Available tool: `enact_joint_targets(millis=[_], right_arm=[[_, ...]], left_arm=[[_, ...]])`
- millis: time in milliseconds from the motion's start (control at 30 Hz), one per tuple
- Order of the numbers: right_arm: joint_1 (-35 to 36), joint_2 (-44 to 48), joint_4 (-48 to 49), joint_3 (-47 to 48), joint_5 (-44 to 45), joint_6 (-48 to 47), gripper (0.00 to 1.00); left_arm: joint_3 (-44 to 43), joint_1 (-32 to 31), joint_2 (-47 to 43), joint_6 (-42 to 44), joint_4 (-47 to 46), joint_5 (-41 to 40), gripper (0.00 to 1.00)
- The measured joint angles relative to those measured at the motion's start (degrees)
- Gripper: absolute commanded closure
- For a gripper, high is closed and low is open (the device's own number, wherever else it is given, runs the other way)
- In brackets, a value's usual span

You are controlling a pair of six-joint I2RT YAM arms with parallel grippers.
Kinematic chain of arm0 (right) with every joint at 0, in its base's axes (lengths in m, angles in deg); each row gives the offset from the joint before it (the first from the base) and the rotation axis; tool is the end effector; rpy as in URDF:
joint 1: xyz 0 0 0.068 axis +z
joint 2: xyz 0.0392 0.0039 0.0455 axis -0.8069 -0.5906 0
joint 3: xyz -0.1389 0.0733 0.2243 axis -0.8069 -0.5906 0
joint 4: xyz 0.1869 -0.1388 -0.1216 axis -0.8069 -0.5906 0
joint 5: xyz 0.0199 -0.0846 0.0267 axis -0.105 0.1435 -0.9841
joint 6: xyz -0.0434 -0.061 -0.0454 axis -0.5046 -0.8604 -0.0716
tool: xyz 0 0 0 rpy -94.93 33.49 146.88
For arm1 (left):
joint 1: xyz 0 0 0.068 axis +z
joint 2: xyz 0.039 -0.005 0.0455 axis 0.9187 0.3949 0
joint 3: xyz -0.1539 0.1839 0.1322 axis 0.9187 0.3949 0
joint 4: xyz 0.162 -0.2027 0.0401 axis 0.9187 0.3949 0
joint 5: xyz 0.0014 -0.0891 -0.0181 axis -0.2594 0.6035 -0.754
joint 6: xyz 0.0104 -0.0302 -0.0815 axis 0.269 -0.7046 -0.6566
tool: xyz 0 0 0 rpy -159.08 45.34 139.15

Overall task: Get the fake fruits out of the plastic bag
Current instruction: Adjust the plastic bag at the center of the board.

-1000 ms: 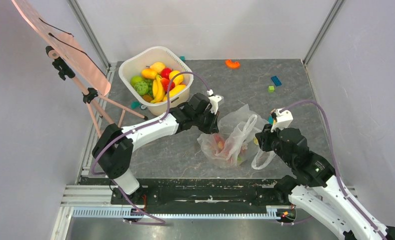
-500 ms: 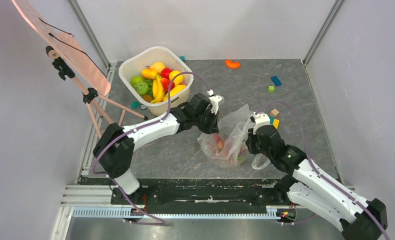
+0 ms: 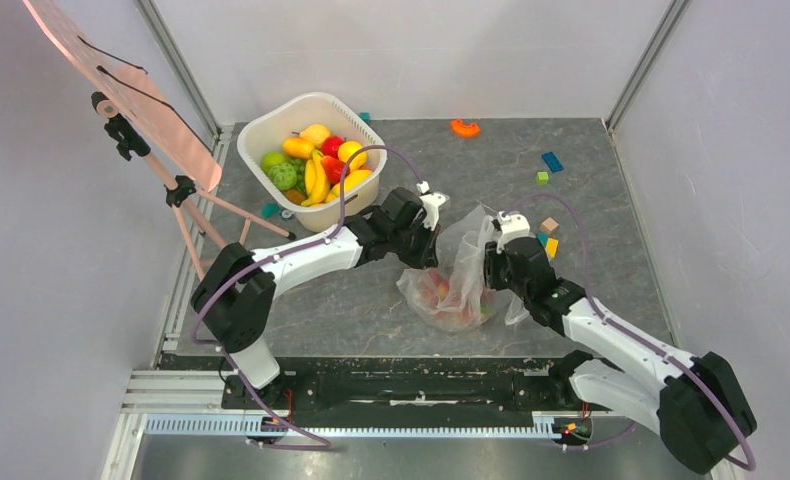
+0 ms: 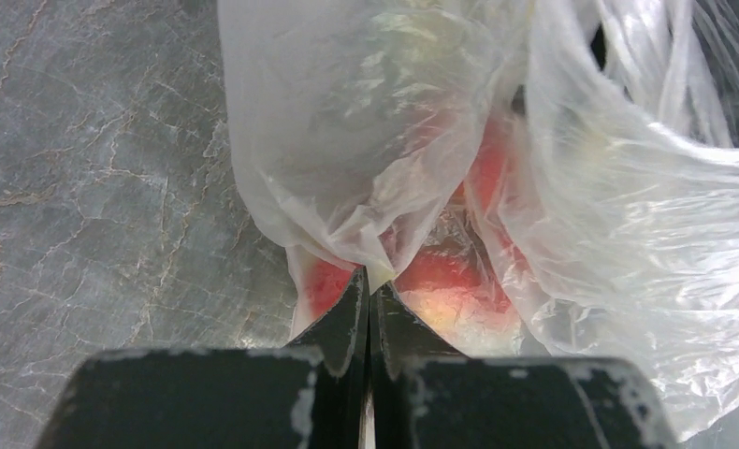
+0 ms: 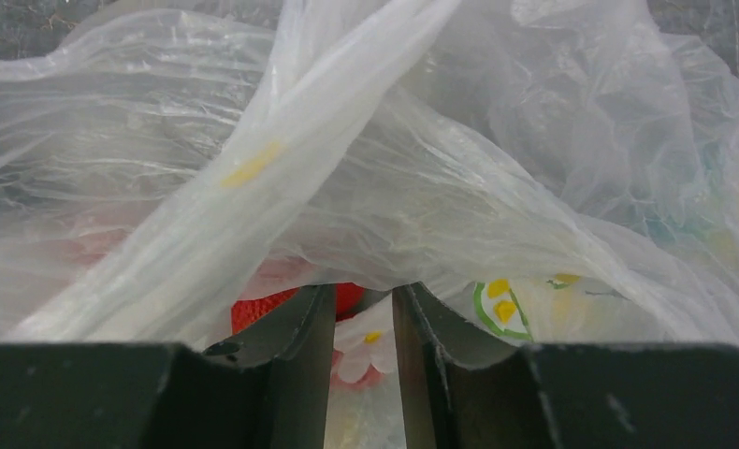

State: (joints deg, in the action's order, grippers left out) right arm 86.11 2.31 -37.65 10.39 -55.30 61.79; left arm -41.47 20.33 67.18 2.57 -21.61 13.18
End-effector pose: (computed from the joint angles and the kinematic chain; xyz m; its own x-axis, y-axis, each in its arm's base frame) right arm 0.2076 0.1140 0.1756 -0.5714 -0.0652 -0.8181 -0.2564 0.9611 0.1025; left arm 0.2617 -0.3040 0.1984 -0.6895 0.3543 -0.6317 0.6668 0.6509 -0.3628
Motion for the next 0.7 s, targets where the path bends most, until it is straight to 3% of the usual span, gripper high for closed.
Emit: enact_joint_targets(millis=[167,367,700], right_arm=[[-2.56,-6.03,6.14,0.00,-6.82,-3.28,0.69],[-2.91,-8.90,6.38,-0.22,-16.02,-6.51,0.76],[-2.69,5.51,3.43,-10.38,-22.53,-1.29,0.80]], left_arm=[[0.00,0.00,0.15,0.22,-0.20,-0.04,0.98],[-0.61,0.76,1.68,0.46,-0.20,-2.91,0.98],[-10.97,8.44,7.41,0.39,0.07,-3.19,0.98]])
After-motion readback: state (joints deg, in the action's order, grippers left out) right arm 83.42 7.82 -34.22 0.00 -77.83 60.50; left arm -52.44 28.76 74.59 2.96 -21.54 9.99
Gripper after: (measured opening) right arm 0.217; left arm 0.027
